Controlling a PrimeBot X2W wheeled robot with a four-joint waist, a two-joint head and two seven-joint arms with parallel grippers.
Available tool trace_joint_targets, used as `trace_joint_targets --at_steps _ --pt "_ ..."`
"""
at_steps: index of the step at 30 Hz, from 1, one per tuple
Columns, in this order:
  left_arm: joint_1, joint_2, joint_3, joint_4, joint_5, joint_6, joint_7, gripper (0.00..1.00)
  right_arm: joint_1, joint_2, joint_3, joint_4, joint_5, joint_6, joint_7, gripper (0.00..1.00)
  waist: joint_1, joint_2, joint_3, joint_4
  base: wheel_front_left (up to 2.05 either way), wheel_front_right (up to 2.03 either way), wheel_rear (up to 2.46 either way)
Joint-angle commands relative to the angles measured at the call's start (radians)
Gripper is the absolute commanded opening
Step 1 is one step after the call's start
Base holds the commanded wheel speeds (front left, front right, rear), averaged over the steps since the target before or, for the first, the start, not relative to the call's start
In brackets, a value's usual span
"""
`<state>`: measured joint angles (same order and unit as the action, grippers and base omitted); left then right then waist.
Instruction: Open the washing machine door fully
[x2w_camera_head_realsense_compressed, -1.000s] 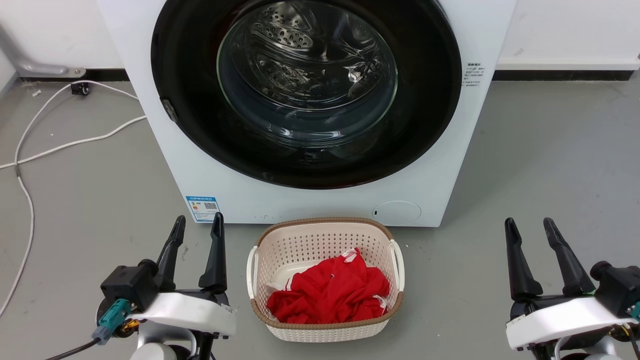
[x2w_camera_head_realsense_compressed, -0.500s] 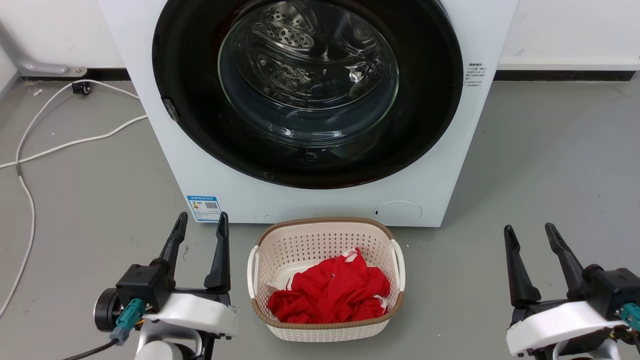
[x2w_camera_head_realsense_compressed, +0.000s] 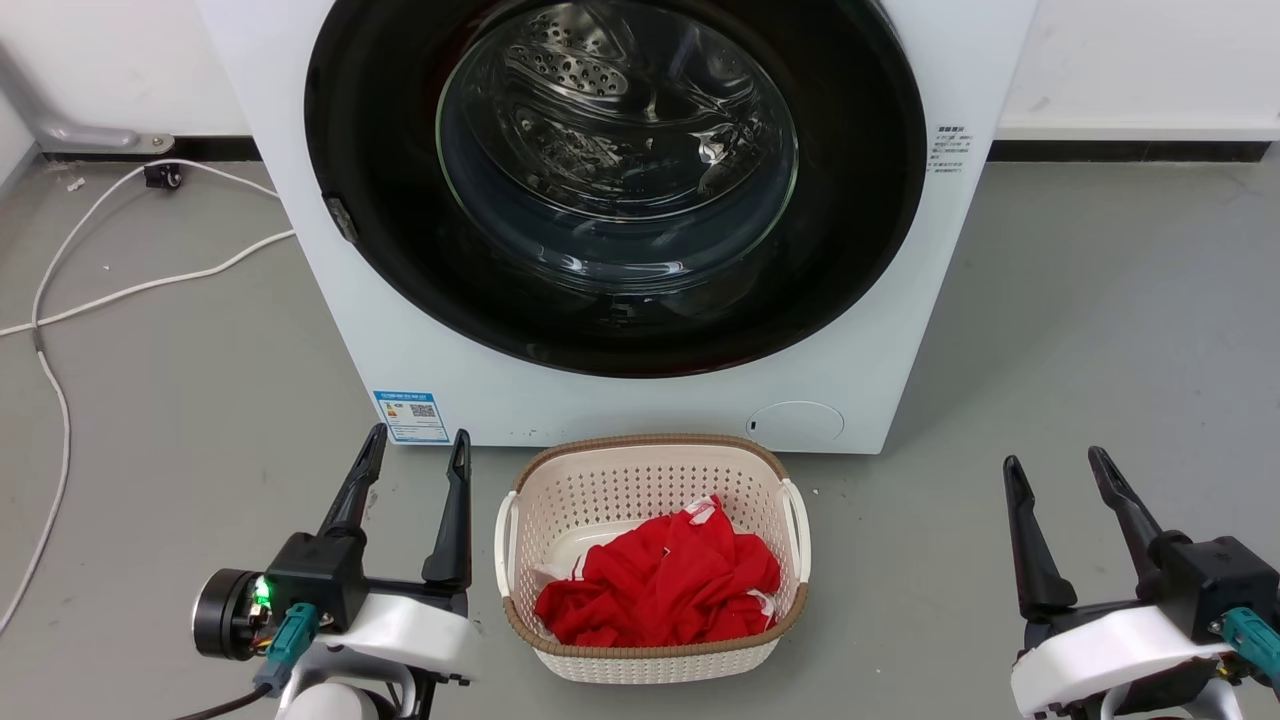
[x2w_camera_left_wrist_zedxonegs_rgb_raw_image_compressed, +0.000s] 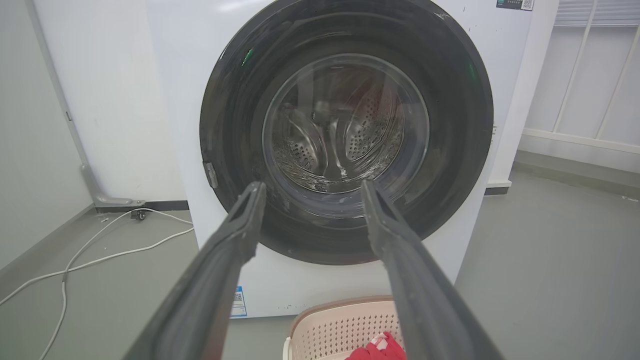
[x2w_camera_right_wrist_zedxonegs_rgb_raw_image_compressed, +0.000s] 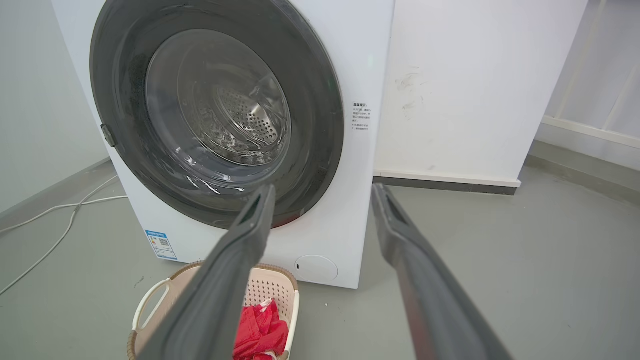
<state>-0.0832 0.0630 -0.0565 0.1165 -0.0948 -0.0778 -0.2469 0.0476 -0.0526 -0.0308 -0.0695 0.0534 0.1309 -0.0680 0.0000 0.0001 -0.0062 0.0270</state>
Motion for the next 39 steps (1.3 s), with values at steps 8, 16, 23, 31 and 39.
trace_joint_targets --at_steps 8,16,23,31,39 --pt "-0.012 0.005 -0.006 0.009 0.063 0.009 -0.021 1.0 0.019 0.004 0.0 -0.009 -0.048 0.0 -0.011 1.0 0.0 -0.0001 0.003 -0.002 0.0 0.0 0.0" --pt "-0.009 0.002 -0.003 0.02 0.046 0.01 -0.019 1.0 0.016 0.004 -0.004 0.008 -0.019 0.0 -0.014 1.0 0.0 -0.0001 0.004 -0.006 0.0 0.0 0.0" --pt "-0.012 0.0 -0.002 0.026 0.043 0.01 -0.019 1.0 0.011 0.004 -0.007 0.016 -0.01 0.0 -0.017 1.0 0.0 -0.0001 0.005 -0.005 0.0 0.0 0.0" --pt "-0.012 -0.001 0.0 0.027 0.04 0.008 -0.019 1.0 0.01 0.004 -0.009 0.03 0.018 0.0 -0.019 0.0 0.0 -0.0001 0.007 -0.007 0.0 0.0 0.0" --pt "-0.013 -0.003 -0.002 0.026 0.039 0.006 -0.019 1.0 0.007 0.004 -0.026 0.058 0.15 0.0 -0.046 0.0 0.0 -0.0001 0.007 -0.007 0.0 0.0 0.0"
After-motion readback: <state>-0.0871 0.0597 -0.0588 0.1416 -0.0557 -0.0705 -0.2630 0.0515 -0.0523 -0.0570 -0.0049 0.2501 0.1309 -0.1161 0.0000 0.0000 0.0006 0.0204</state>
